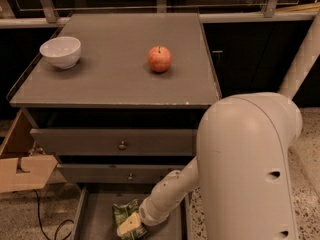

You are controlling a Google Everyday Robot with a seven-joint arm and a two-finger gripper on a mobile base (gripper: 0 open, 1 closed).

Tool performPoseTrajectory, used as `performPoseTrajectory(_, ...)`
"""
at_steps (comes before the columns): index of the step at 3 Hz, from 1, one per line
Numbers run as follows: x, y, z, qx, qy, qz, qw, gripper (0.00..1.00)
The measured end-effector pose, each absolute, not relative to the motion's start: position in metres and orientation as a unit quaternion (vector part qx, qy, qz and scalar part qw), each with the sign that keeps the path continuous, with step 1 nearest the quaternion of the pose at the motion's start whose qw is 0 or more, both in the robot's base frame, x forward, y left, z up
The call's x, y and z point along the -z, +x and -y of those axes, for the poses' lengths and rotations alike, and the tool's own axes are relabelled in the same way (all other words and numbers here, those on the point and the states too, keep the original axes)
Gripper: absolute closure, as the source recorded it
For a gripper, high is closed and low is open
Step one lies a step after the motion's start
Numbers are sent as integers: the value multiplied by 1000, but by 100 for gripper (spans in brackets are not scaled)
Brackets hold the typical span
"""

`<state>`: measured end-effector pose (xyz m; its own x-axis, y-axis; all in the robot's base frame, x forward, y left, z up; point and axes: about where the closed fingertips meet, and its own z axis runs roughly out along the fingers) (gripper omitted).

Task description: Pick green jalapeno chip bag from bottom drawer and place on counter

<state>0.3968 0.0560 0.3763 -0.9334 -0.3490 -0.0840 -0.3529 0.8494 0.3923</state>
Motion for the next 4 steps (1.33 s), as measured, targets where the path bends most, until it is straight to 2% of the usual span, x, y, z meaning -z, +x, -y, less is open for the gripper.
performPoseTrajectory(3,-324,422,-33,-166,-162,-973,14,0)
performPoseTrajectory(4,-293,440,-77,-154,-161,-975,13,0)
